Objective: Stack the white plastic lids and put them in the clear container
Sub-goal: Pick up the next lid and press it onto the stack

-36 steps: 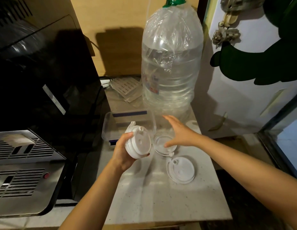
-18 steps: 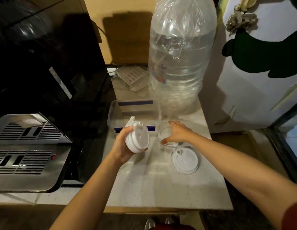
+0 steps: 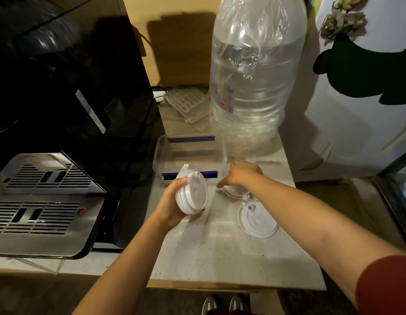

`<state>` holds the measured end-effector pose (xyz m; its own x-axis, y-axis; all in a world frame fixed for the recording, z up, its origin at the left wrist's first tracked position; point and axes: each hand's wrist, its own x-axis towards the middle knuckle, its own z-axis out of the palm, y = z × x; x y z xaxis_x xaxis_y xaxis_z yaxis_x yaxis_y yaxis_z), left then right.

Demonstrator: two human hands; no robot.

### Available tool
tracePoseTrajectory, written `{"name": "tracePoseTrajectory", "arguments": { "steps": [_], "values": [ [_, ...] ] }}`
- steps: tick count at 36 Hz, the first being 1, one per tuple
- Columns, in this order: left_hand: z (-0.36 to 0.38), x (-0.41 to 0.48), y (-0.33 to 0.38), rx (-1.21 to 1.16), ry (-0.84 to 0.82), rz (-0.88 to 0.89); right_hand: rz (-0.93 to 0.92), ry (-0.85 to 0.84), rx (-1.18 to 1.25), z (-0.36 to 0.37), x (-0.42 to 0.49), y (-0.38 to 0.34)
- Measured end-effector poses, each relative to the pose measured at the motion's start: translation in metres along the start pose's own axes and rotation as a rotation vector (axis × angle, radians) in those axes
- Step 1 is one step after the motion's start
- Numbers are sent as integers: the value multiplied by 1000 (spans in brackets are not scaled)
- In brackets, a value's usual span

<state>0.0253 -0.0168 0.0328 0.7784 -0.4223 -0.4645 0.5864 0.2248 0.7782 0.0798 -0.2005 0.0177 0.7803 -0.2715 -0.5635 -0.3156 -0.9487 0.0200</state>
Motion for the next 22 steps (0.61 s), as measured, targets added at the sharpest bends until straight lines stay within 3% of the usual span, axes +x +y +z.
{"name": "tracePoseTrajectory", "arguments": {
  "steps": [10,22],
  "values": [
    [-2,-1,-4,18,-6,-21,7,-34,-10,1,1,-5],
    [11,14,-8,16,-37,-5,-26,-5,227,-21,4,22]
  ]
}}
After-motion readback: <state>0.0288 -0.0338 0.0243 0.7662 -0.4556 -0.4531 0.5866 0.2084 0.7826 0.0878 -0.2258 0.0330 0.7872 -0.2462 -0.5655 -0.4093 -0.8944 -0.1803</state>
